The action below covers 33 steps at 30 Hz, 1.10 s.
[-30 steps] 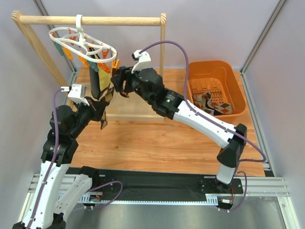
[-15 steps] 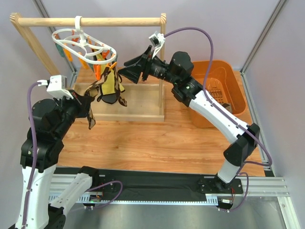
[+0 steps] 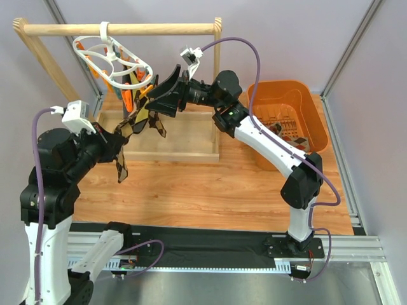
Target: Remove the socks clipped to the hanger
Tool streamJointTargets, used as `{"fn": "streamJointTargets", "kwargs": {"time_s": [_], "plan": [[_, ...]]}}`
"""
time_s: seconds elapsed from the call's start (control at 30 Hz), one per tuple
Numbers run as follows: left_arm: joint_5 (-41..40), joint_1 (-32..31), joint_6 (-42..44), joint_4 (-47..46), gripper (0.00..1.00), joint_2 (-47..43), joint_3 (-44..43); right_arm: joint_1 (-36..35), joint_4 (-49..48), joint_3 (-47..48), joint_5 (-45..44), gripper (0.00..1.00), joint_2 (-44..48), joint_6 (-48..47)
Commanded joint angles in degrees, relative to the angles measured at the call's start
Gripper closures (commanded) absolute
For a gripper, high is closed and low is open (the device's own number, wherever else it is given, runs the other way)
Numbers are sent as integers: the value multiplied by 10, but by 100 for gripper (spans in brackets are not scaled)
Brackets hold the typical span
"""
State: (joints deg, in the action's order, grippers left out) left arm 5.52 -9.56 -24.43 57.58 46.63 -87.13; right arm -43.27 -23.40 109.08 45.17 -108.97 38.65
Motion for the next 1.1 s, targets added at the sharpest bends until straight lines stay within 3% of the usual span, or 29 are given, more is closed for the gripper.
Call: {"fn": "streamJointTargets", "kwargs": {"time_s": [0.0,0.3,0.43,0.67,1.07], "plan": [[148,61,-14,15,100,15,-2,0,-60,20,18,26,-7,27],[356,164,-91,-53,100,17,70,6,-78,11,12,23,-19,36],[361,174,-111,-55,100,9,77,22,-135,-45,4,23,1,55],[368,180,-137,-77,100,-23,134,38,-140,-41,33,24,-5,53],[413,180,-177,-129,100,-36,187,39,-162,98,84,24,-107,138]]}}
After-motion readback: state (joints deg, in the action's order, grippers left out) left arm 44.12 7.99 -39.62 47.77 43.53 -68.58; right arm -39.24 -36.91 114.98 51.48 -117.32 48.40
